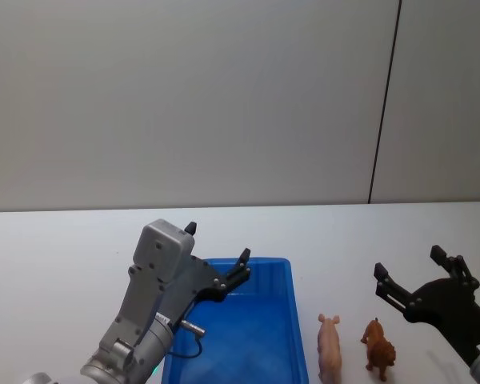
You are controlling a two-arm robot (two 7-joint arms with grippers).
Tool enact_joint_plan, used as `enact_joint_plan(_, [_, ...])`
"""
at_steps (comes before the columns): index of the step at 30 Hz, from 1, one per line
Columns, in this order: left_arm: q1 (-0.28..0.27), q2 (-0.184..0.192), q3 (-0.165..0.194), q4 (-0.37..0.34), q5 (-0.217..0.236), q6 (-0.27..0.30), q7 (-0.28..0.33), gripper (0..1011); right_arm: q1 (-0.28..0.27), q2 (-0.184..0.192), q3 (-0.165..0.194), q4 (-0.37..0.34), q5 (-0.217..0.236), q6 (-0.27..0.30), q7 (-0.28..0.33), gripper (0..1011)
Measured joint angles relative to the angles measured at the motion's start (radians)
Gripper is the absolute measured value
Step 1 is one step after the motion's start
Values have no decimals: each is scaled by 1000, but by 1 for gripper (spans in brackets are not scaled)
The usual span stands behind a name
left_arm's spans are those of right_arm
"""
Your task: Pick up the two dolls from the table and place them into the box.
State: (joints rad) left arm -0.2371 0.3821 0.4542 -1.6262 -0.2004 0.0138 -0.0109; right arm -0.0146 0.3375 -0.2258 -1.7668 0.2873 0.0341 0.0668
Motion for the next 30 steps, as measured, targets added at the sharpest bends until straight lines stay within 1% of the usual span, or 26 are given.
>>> enact_joint_plan(21, [0, 0, 0, 0, 0, 0, 0, 1001, 0, 0, 0, 1, 0, 0, 1, 1001])
enact_joint_plan(24, [0, 0, 0, 0, 0, 0, 0, 1001, 1, 1, 1, 4, 1, 3, 6, 1001])
enact_joint_plan(30, [0, 0, 0, 0, 0, 0, 0, 1001, 1, 12, 8, 15, 9, 26, 36, 1001])
